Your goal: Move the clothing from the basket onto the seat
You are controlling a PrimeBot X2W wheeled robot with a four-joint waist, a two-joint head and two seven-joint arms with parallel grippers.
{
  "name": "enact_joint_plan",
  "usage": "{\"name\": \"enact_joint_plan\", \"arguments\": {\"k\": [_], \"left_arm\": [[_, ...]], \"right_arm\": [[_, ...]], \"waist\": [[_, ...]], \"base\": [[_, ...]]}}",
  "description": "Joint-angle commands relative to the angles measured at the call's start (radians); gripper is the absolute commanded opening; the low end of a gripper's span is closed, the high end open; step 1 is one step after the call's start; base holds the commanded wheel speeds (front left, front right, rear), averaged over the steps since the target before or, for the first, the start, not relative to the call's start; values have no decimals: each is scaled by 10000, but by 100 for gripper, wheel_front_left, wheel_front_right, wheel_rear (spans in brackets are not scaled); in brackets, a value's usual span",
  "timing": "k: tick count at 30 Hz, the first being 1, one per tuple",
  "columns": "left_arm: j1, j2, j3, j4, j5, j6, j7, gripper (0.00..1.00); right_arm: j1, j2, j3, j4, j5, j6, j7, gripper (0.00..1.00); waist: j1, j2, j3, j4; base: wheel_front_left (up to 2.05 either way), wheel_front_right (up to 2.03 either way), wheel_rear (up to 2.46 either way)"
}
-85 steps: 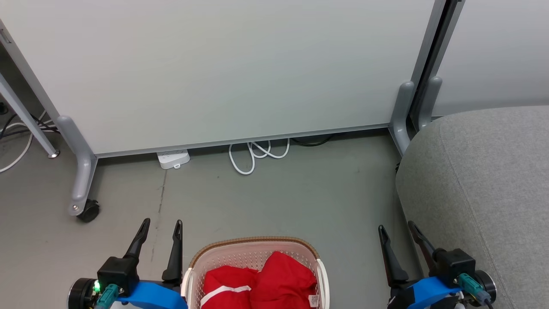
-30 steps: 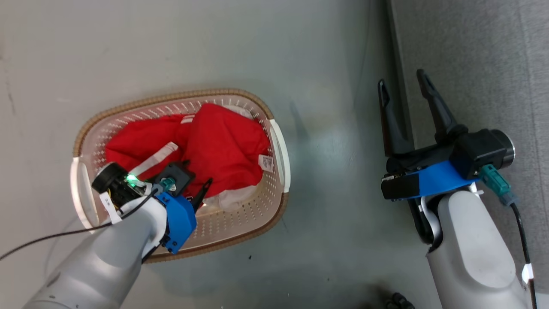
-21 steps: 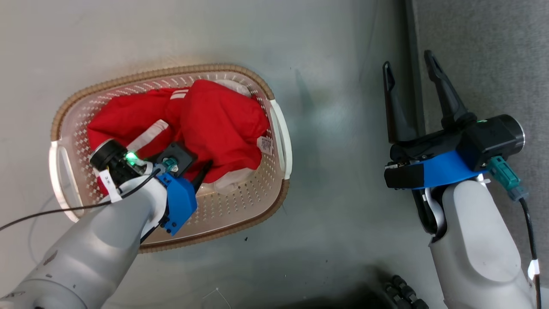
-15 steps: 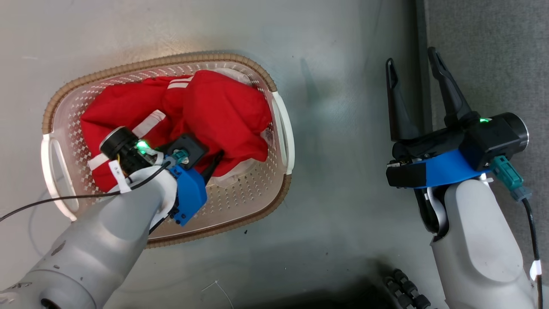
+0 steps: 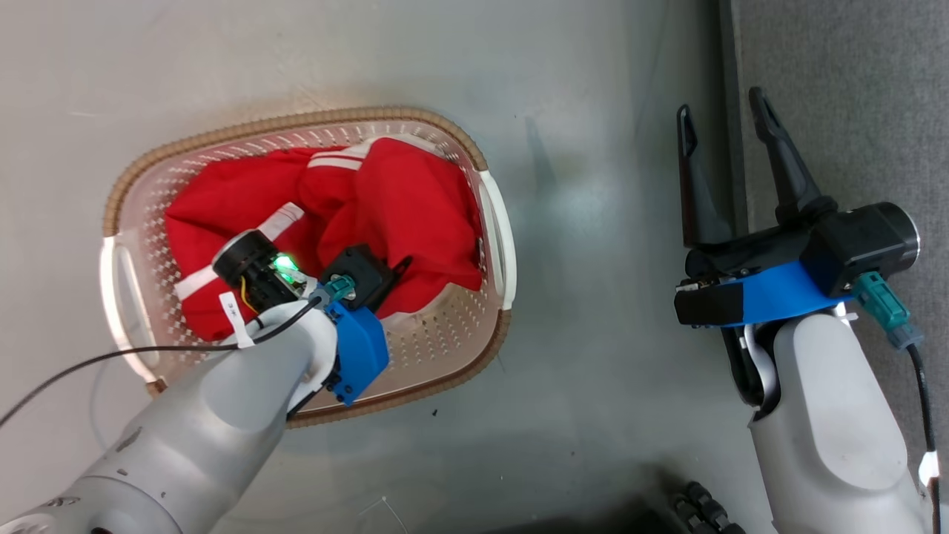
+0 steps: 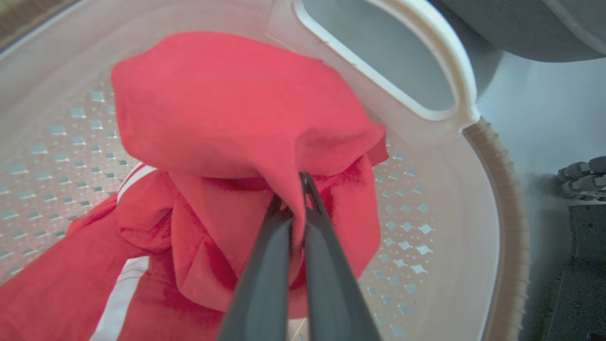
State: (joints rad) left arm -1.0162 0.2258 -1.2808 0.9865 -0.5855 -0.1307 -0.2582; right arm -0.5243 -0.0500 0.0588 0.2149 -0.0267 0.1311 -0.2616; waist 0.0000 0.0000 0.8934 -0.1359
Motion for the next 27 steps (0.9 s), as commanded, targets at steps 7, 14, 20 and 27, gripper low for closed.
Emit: {"name": "enact_joint_plan", "arguments": {"k": [7, 14, 20, 27], "left_arm": [[488, 131, 425, -1374, -568, 5, -80, 0], [1523, 305, 1528, -2737, -125, 5, -83, 0], [2301, 375, 2794, -3603, 403, 6, -86, 0], [2879, 318, 3957, -4336, 889, 6, -85, 0]], "right_arm": [[412, -7, -1, 358, -32, -7, -53, 100], [907, -7, 61, 778, 40, -7, -53, 100], [1419, -7, 45, 1071, 126, -7, -53, 100], [1921, -8, 84, 1271, 226, -7, -53, 100]], "waist": [[0, 0, -1418, 524], [0, 0, -3053, 857], [0, 0, -4333, 1118], [0, 0, -5430, 1245]], "base": [[0, 0, 0], [0, 0, 0], [0, 0, 0], [0, 0, 0]]}}
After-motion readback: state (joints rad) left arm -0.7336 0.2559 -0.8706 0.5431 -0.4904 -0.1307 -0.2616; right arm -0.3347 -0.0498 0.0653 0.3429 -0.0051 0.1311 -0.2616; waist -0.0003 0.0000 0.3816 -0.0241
